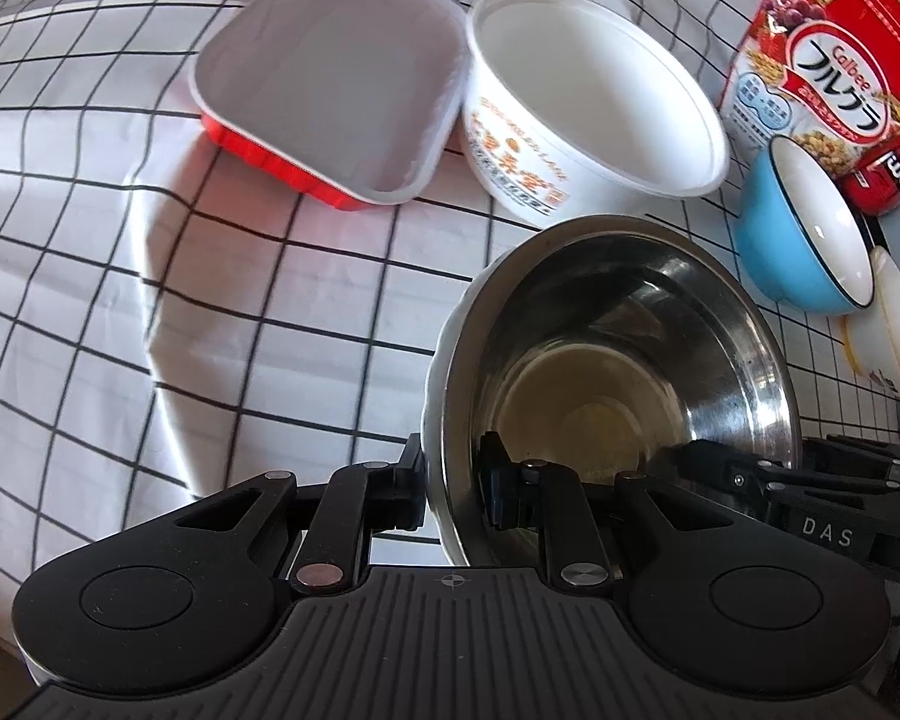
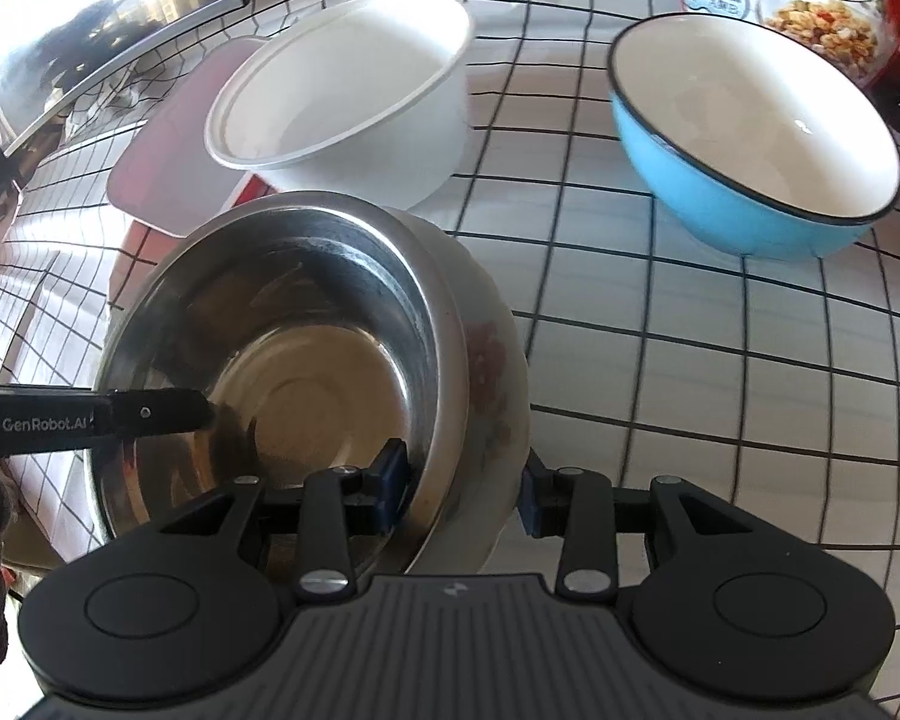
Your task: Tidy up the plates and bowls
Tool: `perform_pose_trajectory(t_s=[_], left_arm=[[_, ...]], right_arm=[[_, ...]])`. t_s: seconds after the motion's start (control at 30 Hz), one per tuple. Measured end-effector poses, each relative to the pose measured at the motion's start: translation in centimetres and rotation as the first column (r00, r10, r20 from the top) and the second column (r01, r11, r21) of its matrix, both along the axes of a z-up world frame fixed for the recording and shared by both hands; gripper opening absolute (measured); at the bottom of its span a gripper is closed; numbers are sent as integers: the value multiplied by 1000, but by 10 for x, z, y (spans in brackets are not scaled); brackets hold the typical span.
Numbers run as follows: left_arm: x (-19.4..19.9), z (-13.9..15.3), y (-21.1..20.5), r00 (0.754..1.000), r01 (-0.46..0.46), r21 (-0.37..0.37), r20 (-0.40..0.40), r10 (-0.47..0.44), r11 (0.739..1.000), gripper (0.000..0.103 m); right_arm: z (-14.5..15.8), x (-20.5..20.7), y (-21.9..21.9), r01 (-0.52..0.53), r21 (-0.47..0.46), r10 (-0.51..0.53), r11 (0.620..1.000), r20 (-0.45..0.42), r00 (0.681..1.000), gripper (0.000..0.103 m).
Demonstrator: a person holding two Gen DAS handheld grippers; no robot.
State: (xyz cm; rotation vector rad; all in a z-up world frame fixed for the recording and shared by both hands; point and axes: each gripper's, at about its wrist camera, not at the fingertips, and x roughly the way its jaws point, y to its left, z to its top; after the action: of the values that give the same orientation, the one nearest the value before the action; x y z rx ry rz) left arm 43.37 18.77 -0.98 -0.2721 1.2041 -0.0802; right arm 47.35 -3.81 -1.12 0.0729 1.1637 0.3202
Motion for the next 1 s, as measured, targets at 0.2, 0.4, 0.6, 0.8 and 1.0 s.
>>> perform_pose_trajectory(t_s=[0.2, 0.4, 0.6, 0.8, 1.0], left_arm=[[1, -1, 0, 1000, -21, -27, -9, 21, 999, 20], [-4, 7, 7, 998, -57, -73, -36, 54, 996, 21], [-4, 4, 18, 993, -115, -154, -53, 108, 981, 24], [-13, 8, 19, 992, -124, -165, -10, 124, 978, 25], [-21, -6, 35, 965, -257, -282, -31, 259, 924, 35]], right_arm=[[-1, 1, -12, 6, 24, -6, 1000, 6, 1000, 37], [9, -3, -32, 42, 72, -45, 996, 35, 998, 48], [16, -8, -49, 54, 125, -61, 991, 58, 996, 48], [18, -7, -48, 31, 146, -42, 989, 73, 996, 48], [20, -3, -43, 73, 89, -82, 993, 102, 991, 52]])
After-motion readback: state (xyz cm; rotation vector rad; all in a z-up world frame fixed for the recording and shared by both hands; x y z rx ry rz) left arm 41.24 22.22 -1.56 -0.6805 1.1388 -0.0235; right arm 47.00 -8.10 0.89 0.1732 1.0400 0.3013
